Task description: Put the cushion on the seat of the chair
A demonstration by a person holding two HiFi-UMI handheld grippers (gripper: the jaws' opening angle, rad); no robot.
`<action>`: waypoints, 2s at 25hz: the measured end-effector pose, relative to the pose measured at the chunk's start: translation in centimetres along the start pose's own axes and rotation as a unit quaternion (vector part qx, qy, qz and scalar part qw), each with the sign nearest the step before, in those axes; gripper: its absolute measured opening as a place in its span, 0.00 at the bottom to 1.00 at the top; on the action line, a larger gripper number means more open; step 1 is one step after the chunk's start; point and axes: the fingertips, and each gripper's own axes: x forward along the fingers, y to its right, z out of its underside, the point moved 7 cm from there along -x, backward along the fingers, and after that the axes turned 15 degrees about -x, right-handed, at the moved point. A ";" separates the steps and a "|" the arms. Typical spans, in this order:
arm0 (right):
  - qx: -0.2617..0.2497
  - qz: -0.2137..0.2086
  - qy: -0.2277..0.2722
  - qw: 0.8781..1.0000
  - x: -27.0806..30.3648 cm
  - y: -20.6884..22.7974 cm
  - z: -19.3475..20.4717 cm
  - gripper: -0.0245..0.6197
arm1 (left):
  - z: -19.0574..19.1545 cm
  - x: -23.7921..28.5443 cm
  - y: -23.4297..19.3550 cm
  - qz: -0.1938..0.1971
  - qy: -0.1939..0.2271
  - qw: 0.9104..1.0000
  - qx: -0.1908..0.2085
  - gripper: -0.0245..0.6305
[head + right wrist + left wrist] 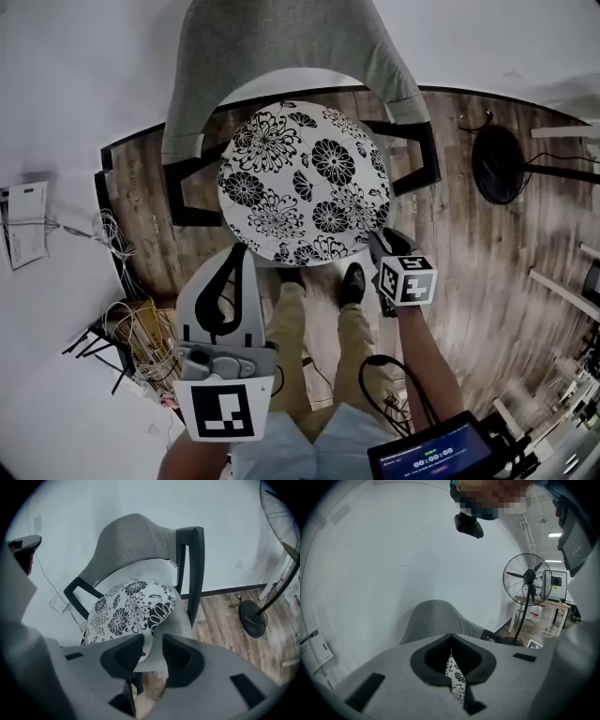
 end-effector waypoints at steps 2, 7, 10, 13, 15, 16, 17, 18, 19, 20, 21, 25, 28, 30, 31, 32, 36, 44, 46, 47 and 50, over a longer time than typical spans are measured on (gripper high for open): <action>0.003 0.003 -0.001 1.000 0.1 0.2 0.4 0.25 | 0.2 0.1 0.1 0.002 0.000 1.000 0.002 0.05; 0.008 0.007 0.000 1.000 -0.3 0.7 1.1 0.25 | 0.2 0.3 1.0 0.006 0.006 1.000 0.008 0.05; 0.007 0.013 0.002 1.000 -1.1 1.2 1.7 0.24 | 0.1 0.0 1.8 0.007 0.011 1.000 0.010 0.05; 0.006 0.016 0.010 1.000 -2.3 1.5 1.8 0.24 | 0.0 -0.3 2.6 0.009 0.016 1.000 0.012 0.05; 0.002 0.017 0.020 1.000 -3.4 1.5 1.3 0.24 | -0.3 -0.7 3.2 0.008 0.020 1.000 0.013 0.05; -0.001 0.017 0.027 0.999 -4.2 1.4 0.9 0.23 | -0.5 -0.9 3.4 0.007 0.021 1.000 0.013 0.05; -0.004 0.017 0.035 0.999 -5.0 1.2 0.4 0.23 | -0.9 -1.3 3.7 0.006 0.024 1.000 0.013 0.05; -0.009 0.018 0.044 0.999 -6.1 1.0 -0.3 0.23 | -1.3 -1.6 4.1 0.004 0.030 0.999 0.012 0.05; -0.014 0.018 0.056 0.998 -7.2 0.7 -1.1 0.23 | -1.9 -2.0 4.5 0.003 0.037 0.999 0.010 0.05; -0.020 0.018 0.069 0.997 -8.5 0.4 -2.0 0.22 | -2.5 -2.5 4.9 0.002 0.045 0.999 0.009 0.05; -0.026 0.017 0.085 0.996 -10.0 0.1 -3.0 0.22 | -3.1 -3.0 5.5 0.000 0.052 0.999 0.008 0.05; -0.063 0.004 0.169 0.984 -17.0 -1.2 -7.7 0.21 | -5.5 -5.5 8.6 -0.013 0.081 0.997 0.012 0.05; -0.111 -0.007 0.248 0.962 -22.6 -1.0 -11.7 0.20 | -7.7 -6.5 12.3 -0.029 0.122 0.992 0.019 0.05; -0.130 -0.016 0.291 0.948 -27.0 -1.2 -13.3 0.19 | -9.1 -7.7 15.1 -0.035 0.142 0.989 0.017 0.05; -0.136 -0.020 0.309 0.941 -29.1 -1.6 -14.0 0.17 | -9.9 -8.4 16.2 -0.037 0.150 0.988 0.015 0.05; -0.142 -0.023 0.328 0.934 -31.1 -2.2 -14.8 0.17 | -10.7 -9.2 17.1 -0.039 0.159 0.986 0.015 0.05; -0.168 -0.018 0.398 0.902 -37.7 -4.0 -18.1 0.13 | -13.9 -11.7 19.5 -0.044 0.194 0.979 0.034 0.05; -0.217 0.009 0.476 0.852 -44.4 -6.1 -20.6 0.05 | -17.3 -14.4 22.2 -0.050 0.243 0.968 0.039 0.05; -0.219 0.012 0.484 0.847 -45.2 -6.1 -20.7 0.05 | -17.7 -14.8 22.4 -0.053 0.248 0.967 0.040 0.05; -0.219 0.013 0.488 0.845 -45.5 -6.1 -20.8 0.05 | -17.9 -14.9 22.6 -0.053 0.250 0.966 0.042 0.05; -0.228 0.020 0.494 0.839 -46.3 -6.1 -20.9 0.05 | -18.3 -15.1 23.0 -0.053 0.255 0.964 0.047 0.05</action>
